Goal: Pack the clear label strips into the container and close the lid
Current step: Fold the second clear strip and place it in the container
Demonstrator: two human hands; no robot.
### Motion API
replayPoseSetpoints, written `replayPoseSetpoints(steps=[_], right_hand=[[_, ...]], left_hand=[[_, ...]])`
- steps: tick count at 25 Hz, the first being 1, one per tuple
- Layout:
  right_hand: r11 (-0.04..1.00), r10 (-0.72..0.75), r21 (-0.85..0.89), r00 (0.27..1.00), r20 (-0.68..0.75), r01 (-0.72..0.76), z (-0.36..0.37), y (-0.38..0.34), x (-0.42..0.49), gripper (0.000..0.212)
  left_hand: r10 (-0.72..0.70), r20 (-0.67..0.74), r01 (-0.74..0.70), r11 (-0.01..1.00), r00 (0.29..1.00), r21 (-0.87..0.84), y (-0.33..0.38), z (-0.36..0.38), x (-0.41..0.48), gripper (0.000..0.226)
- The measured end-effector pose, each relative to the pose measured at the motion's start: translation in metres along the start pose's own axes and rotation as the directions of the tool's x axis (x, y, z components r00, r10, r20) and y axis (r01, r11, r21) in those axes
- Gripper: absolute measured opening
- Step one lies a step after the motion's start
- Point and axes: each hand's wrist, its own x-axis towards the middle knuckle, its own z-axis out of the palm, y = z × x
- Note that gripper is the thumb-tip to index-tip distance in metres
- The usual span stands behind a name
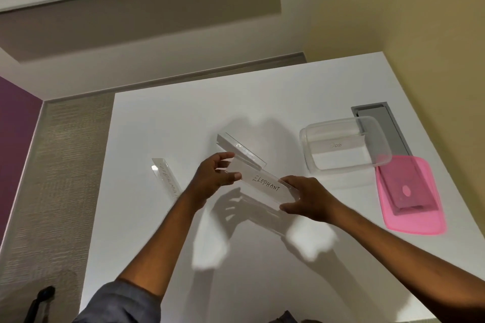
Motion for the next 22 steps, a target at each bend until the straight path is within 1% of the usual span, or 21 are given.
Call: replayPoseSetpoints(steps=[3, 5, 8, 10, 13, 16, 17, 20, 22], right_hand=[[0.997, -0.038, -0.073, 0.999, 0.009, 0.038, -0.028, 0.014, -0.007, 0.054], [0.991, -0.056, -0.119, 0.998, 0.008, 0.057, -0.045, 0.023, -0.011, 0.055], [0.978, -0.082, -0.195, 0.997, -0.011, 0.079, -0.070, 0.035, -0.016, 0.060], [0.968, -0.112, -0.225, 0.994, -0.009, 0.107, -0.085, 0.041, -0.018, 0.061], [0.966, -0.129, -0.231, 0.991, -0.025, 0.120, -0.106, 0.052, -0.020, 0.061], [0.959, -0.141, -0.254, 0.990, -0.028, 0.129, -0.124, 0.062, -0.022, 0.067], [0.952, -0.151, -0.273, 0.988, -0.027, 0.138, -0.130, 0.065, -0.022, 0.067], [0.917, -0.185, -0.366, 0.982, -0.045, 0.156, -0.149, 0.075, -0.021, 0.066], [0.893, -0.180, -0.427, 0.982, -0.056, 0.139, -0.163, 0.083, -0.019, 0.066]], left_hand=[[0.022, 0.091, -0.041, 0.978, 0.996, 0.204, 0.014, 0.015, 0.010, 0.069], [0.024, 0.146, -0.072, 0.939, 0.989, 0.336, 0.025, 0.027, 0.017, 0.063], [0.036, 0.222, -0.159, 0.810, 0.974, 0.565, 0.041, 0.048, 0.024, 0.061], [0.062, 0.252, -0.217, 0.724, 0.966, 0.654, 0.051, 0.062, 0.027, 0.062], [0.108, 0.316, -0.316, 0.591, 0.943, 0.742, 0.066, 0.083, 0.031, 0.063], [0.171, 0.373, -0.411, 0.396, 0.912, 0.821, 0.078, 0.104, 0.035, 0.063], [0.194, 0.381, -0.426, 0.348, 0.904, 0.835, 0.081, 0.111, 0.036, 0.063], [0.261, 0.389, -0.451, 0.249, 0.883, 0.857, 0.087, 0.135, 0.042, 0.067], [0.306, 0.383, -0.453, 0.201, 0.871, 0.869, 0.090, 0.152, 0.047, 0.068]])
